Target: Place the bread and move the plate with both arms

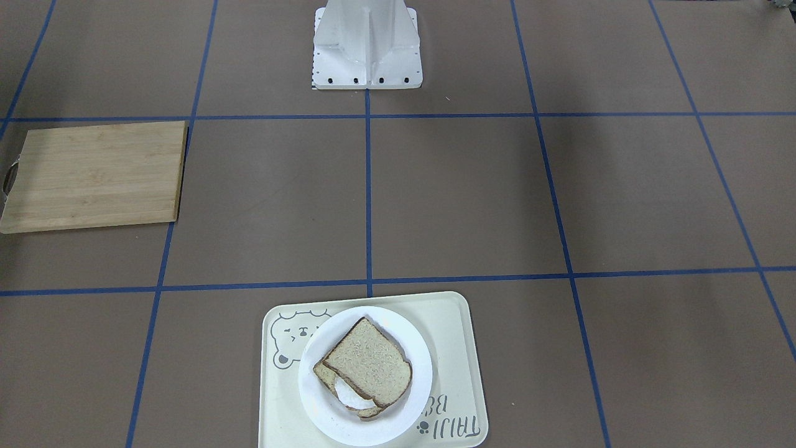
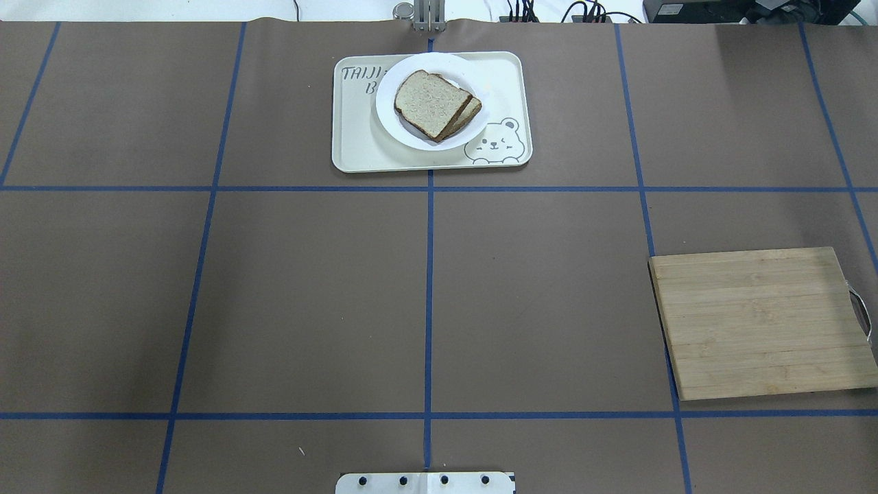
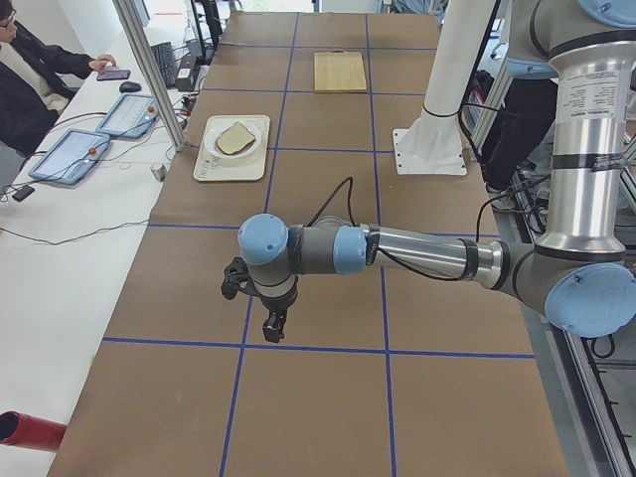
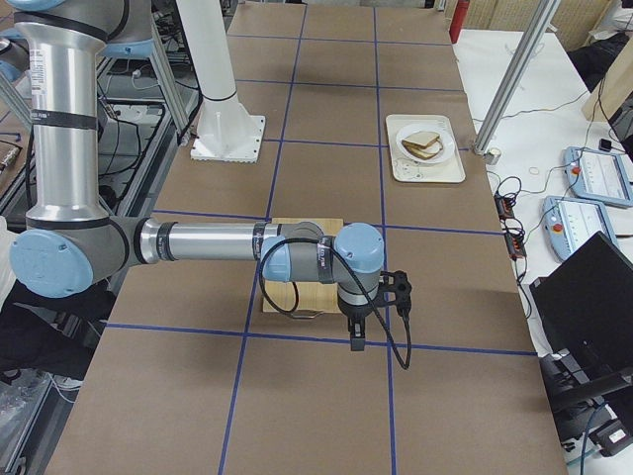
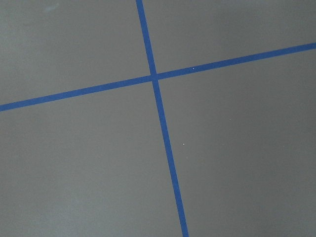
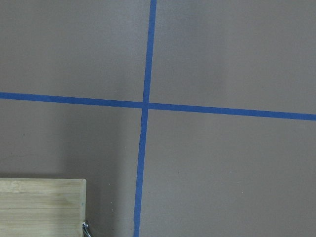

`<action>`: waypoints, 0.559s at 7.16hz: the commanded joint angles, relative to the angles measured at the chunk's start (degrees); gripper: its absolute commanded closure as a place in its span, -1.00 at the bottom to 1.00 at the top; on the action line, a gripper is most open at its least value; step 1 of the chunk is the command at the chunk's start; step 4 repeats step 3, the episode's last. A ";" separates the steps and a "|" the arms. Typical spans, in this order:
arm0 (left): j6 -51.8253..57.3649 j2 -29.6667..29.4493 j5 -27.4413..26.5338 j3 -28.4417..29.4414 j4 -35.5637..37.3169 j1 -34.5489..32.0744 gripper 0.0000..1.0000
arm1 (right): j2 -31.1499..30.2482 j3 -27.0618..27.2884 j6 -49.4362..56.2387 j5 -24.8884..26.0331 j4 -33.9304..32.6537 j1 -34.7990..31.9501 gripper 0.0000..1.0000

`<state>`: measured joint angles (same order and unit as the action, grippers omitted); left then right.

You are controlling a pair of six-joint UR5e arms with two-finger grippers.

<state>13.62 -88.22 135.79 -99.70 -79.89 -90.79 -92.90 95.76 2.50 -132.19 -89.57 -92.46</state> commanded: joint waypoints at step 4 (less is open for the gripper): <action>0.00 1.20 0.00 0.04 0.00 0.00 -0.97 | 0.00 -0.04 -0.04 0.09 0.01 0.00 -1.00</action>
